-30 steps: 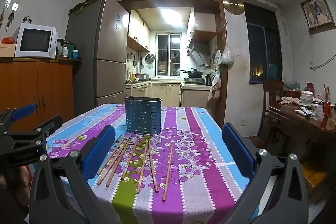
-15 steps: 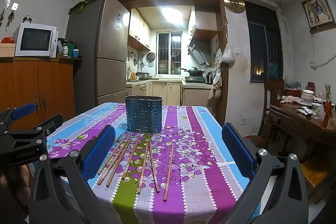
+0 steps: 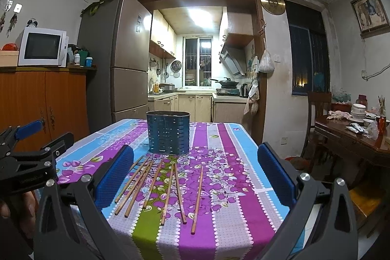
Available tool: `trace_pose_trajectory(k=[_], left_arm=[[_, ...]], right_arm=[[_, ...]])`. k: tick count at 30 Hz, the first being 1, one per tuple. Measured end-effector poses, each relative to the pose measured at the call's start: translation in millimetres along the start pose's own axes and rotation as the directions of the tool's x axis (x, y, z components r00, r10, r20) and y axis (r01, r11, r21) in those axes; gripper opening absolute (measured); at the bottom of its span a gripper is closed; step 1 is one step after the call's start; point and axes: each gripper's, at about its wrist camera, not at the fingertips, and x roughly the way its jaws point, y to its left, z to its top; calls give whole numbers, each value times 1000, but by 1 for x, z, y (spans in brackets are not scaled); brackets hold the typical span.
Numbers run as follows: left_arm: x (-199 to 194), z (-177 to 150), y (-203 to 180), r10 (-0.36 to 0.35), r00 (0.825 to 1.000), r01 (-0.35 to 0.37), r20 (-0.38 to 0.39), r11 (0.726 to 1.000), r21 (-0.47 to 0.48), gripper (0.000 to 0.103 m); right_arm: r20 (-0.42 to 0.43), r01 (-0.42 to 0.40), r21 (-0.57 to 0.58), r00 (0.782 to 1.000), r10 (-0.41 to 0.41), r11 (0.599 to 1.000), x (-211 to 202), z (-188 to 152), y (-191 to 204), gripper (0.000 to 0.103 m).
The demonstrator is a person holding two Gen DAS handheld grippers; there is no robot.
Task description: Organize utensils
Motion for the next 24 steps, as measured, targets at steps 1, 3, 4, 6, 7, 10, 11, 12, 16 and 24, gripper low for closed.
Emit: trace_pose_trajectory(k=[1,3,4,6,7,10,11,12,16,24], left_arm=[[0,0,-1,-1,1000,1,-3,1000,1,100],[0,0,-2,2,1000,-2,-5,1000,1,100],[0,0,-2,1,1000,-1,-10,1000,2,100],[1,-1,-2,2,1000,-2,-16,1000,4,100],[1,-1,-2,4,1000,-3,-16,1000,3,100],[5,0,-1,12,1000,-12,-19,1000,-2,100],[6,0,-1,12,1000,-12,-20,1000,-3,100],[7,-1,-1,12,1000,-12,-21,1000,-4,100],[8,-1,-1,14,1000,-14,-25,1000,9,100],[24,-5,22,22,998,-24,-58,999,-27,100]], right_arm=[[1,-3,2,1000,3,1000,-1,0,-1,98],[-2,-3,3,1000,3,1000,0,-1,0,98],[-5,-5,4,1000,5,1000,0,-1,0,98],[-12,-4,4,1000,4,1000,2,-1,0,98],[-15,-5,3,1000,5,1000,2,-2,0,98],[-20,-6,2,1000,6,1000,3,-2,0,98],[-19,-7,1,1000,7,1000,4,-2,0,98],[-19,-7,1,1000,7,1000,4,-2,1,98],[-31,-14,1,999,14,1000,8,-1,1,98],[-70,-72,-16,995,70,997,16,-7,-9,98]])
